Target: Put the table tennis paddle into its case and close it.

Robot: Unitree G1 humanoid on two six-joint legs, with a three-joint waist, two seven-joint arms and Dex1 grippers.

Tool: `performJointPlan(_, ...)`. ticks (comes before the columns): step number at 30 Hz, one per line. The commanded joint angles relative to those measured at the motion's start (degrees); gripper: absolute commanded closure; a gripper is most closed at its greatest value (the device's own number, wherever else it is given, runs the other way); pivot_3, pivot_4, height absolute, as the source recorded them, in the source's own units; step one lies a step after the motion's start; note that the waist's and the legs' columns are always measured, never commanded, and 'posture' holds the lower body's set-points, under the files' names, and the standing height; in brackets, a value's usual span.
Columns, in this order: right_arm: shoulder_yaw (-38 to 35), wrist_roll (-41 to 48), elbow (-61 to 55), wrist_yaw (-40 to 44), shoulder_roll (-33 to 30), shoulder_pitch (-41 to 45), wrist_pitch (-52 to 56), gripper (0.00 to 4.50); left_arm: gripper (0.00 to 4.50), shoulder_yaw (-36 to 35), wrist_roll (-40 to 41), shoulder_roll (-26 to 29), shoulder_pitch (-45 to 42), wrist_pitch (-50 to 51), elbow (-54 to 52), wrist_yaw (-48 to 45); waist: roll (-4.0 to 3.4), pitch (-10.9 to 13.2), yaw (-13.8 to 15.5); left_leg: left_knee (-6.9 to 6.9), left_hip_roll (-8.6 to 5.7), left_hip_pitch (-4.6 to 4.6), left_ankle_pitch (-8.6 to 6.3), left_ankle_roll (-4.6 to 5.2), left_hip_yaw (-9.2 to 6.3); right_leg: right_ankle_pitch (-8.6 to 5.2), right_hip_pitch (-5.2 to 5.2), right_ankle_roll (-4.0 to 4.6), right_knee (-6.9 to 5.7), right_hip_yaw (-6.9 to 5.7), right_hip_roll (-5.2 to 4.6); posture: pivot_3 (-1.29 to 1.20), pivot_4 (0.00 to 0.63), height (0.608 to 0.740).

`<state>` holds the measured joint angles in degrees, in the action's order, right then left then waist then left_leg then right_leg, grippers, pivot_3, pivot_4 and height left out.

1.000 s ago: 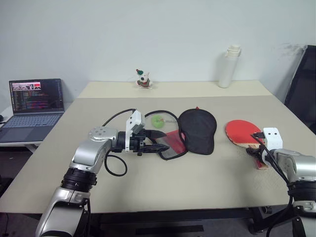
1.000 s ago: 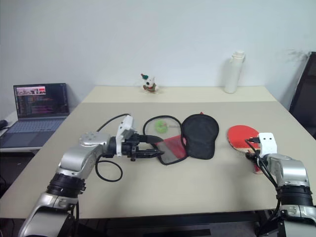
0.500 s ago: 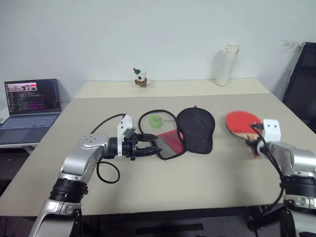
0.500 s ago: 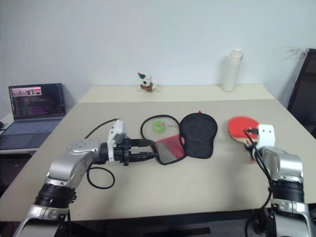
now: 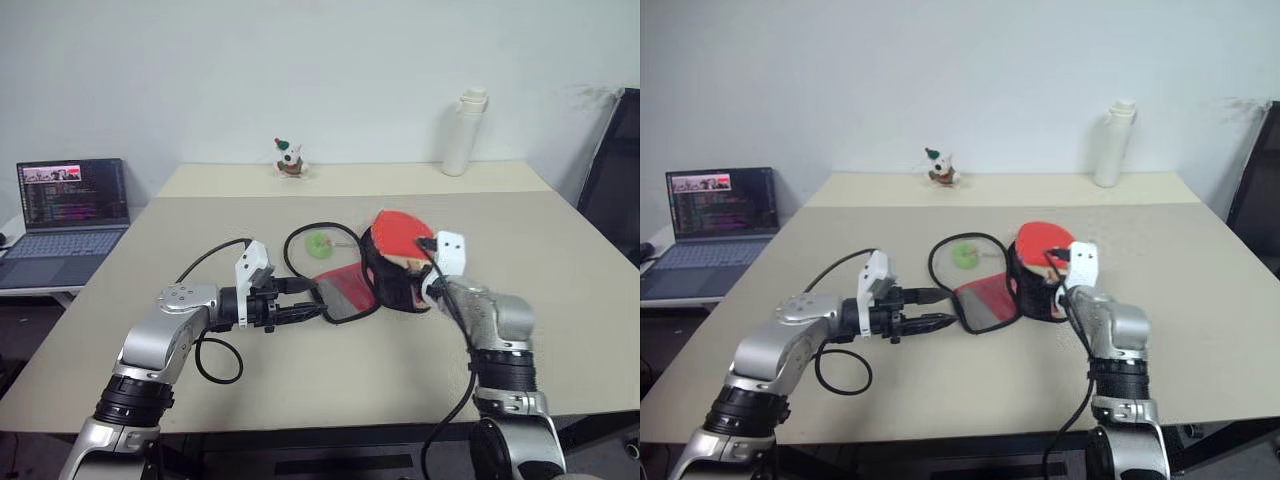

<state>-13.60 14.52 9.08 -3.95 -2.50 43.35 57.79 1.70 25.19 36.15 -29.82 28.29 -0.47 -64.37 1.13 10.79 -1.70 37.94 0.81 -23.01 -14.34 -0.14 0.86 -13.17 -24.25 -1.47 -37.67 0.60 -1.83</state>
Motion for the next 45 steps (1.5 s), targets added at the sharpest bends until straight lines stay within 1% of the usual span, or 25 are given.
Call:
performJointPlan(1, 0.42, -1.11, 3.23, -0.28, 0.03, 3.43, -6.98, 3.4, 1.58, -1.59, 1.15, 0.61, 0.16, -0.32, -2.64, 0.26, 0.0, 0.0, -0.1, 0.0, 0.0, 0.0, 0.0, 0.0, 0.02, 0.0, -0.01, 0.0, 0.0, 0.01, 0.0, 0.0, 0.15, 0.74)
performJointPlan(6, 1.95, -3.08, 12.29, 0.36, -0.37, 5.49, -13.25, 3.4, 1.58, -1.62, 1.31, 0.73, 0.62, -0.26, -3.15, 0.65, 0.0, 0.0, -0.27, -0.02, 0.03, 0.03, 0.0, 0.0, 0.02, 0.0, -0.02, 0.01, -0.02, 0.02, 0.04, 0.0, 0.15, 0.74)
performJointPlan(10, 2.68, -3.92, 17.2, 1.04, -0.86, 7.15, -16.19, 3.4, 1.58, -1.64, 1.34, 0.88, 0.91, -0.22, -3.43, 0.83, 0.0, 0.0, -0.29, -0.02, 0.04, 0.06, 0.0, 0.0, 0.05, 0.0, -0.01, 0.01, -0.05, 0.05, 0.05, 0.0, 0.15, 0.74)
performJointPlan(19, 2.87, -4.55, 20.99, 0.82, -0.84, 7.57, -18.11, 3.4, 1.58, -1.73, 1.48, 1.24, 1.26, -0.41, -3.56, 1.09, 0.01, -0.01, -0.31, -0.02, 0.05, 0.09, 0.0, 0.0, 0.05, 0.0, 0.0, 0.01, -0.06, 0.06, 0.06, 0.0, 0.15, 0.74)
performJointPlan(20, 2.64, -4.32, 20.73, 0.59, -0.67, 7.43, -17.89, 3.4, 1.58, -1.74, 1.51, 1.29, 1.32, -0.42, -3.6, 1.09, 0.01, -0.01, -0.31, -0.01, 0.05, 0.09, 0.0, 0.0, 0.05, 0.0, 0.0, 0.01, -0.06, 0.07, 0.06, 0.0, 0.15, 0.74)
performJointPlan(21, 2.74, -4.39, 20.25, 0.39, -0.62, 7.18, -17.66, 3.05, 1.58, -1.71, 1.5, 1.34, 1.27, -0.46, -3.5, 1.06, 0.01, -0.01, -0.31, -0.01, 0.05, 0.09, 0.0, 0.0, 0.05, 0.0, 0.0, 0.01, -0.07, 0.07, 0.05, 0.0, 0.15, 0.74)
performJointPlan(25, 2.52, -4.01, 17.89, -0.64, -0.08, 6.3, -16.5, 3.05, 1.58, -1.68, 1.41, 1.45, 1.16, -0.61, -3.28, 1.01, 0.01, -0.01, -0.3, -0.01, 0.05, 0.09, 0.0, 0.0, 0.05, 0.0, 0.01, 0.01, -0.07, 0.06, 0.05, 0.0, 0.15, 0.74)
performJointPlan(30, 2.84, -3.51, 12.09, -1.14, 0.67, 4.2, -13.34, 3.05, 1.58, -1.71, 1.44, 1.5, 1.52, -0.62, -3.52, 1.08, 0.01, -0.01, -0.27, -0.04, 0.06, 0.06, 0.0, 0.0, 0.05, 0.0, 0.0, 0.01, -0.03, 0.07, 0.05, 0.0, 0.15, 0.74)
performJointPlan(33, 4.23, -3.1, 5.38, -0.6, 1.57, 1.47, -9.54, 3.05, 1.58, -1.65, 1.4, 1.29, 1.75, -0.68, -3.4, 1.27, 0.01, 0.0, -0.23, -0.05, 0.06, 0.06, 0.0, 0.0, 0.04, 0.0, -0.01, 0.01, -0.02, 0.06, 0.05, 0.0, 0.15, 0.74)
performJointPlan(35, 5.2, -3.46, 3.17, -0.12, 1.67, -0.09, -8.09, 3.05, 1.58, -1.5, 1.37, 1.08, 1.84, -0.74, -3.34, 1.38, 0.01, 0.0, -0.21, -0.06, 0.07, 0.05, 0.0, 0.0, 0.03, 0.0, -0.02, 0.01, -0.02, 0.05, 0.05, 0.0, 0.15, 0.74)
performJointPlan(36, 5.51, -3.67, 2.88, 0.1, 1.59, -0.48, -7.73, 2.7, 1.58, -1.43, 1.35, 0.99, 1.81, -0.76, -3.29, 1.41, 0.01, 0.0, -0.21, -0.06, 0.07, 0.05, 0.0, 0.0, 0.02, 0.0, -0.02, 0.01, -0.02, 0.05, 0.05, 0.0, 0.15, 0.74)
performJointPlan(37, 5.76, -3.96, 2.87, 0.32, 1.48, -0.75, -7.93, 2.61, 1.58, -1.32, 1.31, 0.88, 1.73, -0.83, -3.16, 1.4, 0.01, 0.0, -0.21, -0.06, 0.06, 0.06, 0.0, 0.0, 0.04, -0.01, -0.02, 0.0, -0.02, 0.06, 0.05, 0.0, 0.15, 0.74)
performJointPlan(41, 5.65, -4.3, 3.52, 0.67, 1.21, -0.51, -9.33, 2.61, 1.58, -1.1, 1.18, 0.6, 1.46, -1.02, -2.81, 1.39, 0.01, 0.0, -0.23, -0.04, 0.07, 0.07, 0.0, 0.0, 0.03, -0.03, -0.01, -0.04, -0.04, 0.04, 0.06, 0.0, 0.15, 0.74)
performJointPlan(43, 4.91, -4.33, 4.72, 0.2, 1.11, 0.15, -10.56, 2.29, 1.58, -1.05, 1.1, 0.54, 1.35, -1.18, -2.55, 1.31, 0.01, 0.0, -0.23, -0.04, 0.07, 0.07, 0.0, 0.0, 0.04, -0.04, -0.01, -0.05, -0.04, 0.04, 0.06, 0.0, 0.15, 0.74)
performJointPlan(44, 4.78, -4.36, 5.17, 0.19, 0.96, 0.39, -10.97, 2.06, 1.58, -1.03, 1.09, 0.51, 1.34, -1.19, -2.57, 1.34, 0.01, 0.0, -0.24, -0.04, 0.06, 0.07, 0.0, 0.0, 0.03, -0.04, -0.01, -0.04, -0.04, 0.04, 0.06, 0.0, 0.15, 0.74)
performJointPlan(45, 4.8, -4.49, 5.62, 0.19, 0.74, 0.67, -11.35, 1.7, 1.58, -1.04, 1.11, 0.49, 1.35, -1.2, -2.6, 1.36, 0.01, 0.0, -0.24, -0.05, 0.07, 0.07, 0.0, 0.0, 0.04, -0.03, -0.01, -0.04, -0.03, 0.04, 0.06, 0.0, 0.15, 0.74)
